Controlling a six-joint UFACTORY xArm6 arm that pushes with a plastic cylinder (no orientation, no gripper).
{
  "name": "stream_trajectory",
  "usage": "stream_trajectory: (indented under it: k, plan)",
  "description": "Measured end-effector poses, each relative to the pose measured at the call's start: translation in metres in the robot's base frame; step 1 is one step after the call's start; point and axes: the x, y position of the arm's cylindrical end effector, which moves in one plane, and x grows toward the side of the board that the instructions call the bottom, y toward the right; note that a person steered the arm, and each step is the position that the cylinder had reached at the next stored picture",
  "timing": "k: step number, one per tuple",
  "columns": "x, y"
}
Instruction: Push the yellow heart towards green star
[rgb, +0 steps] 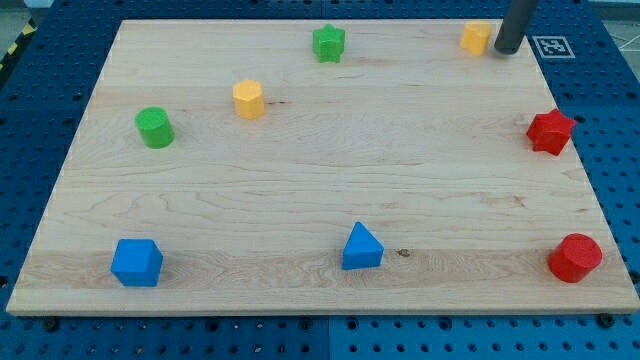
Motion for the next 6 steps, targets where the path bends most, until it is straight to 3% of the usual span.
stream_trajectory:
  k: [1,2,3,4,5,6]
  plan:
    - [0.007,-0.020]
    - [0.012,0.038]
    - [-0.011,0.069]
    - [-0.045,0.046]
    - [-0.048,0.005]
    - [-0.014,-0.046]
